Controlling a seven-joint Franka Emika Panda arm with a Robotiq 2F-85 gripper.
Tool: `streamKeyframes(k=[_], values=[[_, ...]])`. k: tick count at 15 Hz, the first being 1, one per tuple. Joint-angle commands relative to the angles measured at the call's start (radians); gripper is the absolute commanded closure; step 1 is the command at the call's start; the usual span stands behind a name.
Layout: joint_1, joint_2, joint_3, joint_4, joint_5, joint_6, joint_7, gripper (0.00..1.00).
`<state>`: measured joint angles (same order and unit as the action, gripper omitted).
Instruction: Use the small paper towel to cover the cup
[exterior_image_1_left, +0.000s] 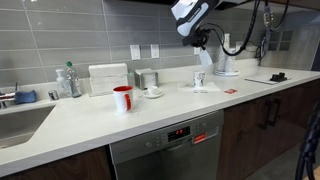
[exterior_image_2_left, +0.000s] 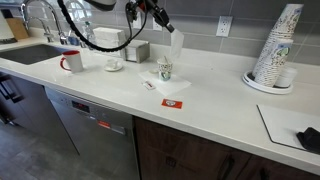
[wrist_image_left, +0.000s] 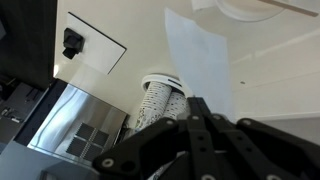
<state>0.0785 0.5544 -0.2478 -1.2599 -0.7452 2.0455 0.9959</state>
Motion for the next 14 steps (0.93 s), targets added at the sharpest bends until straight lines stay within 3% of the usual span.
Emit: streamKeyframes(k=[1,14], values=[[0.013,0.055,0.002,0.046,-0.05,-0.054,0.004,1.0],[0.053,0.073,0.033,0.022,-0.118,-0.137,-0.027,1.0]])
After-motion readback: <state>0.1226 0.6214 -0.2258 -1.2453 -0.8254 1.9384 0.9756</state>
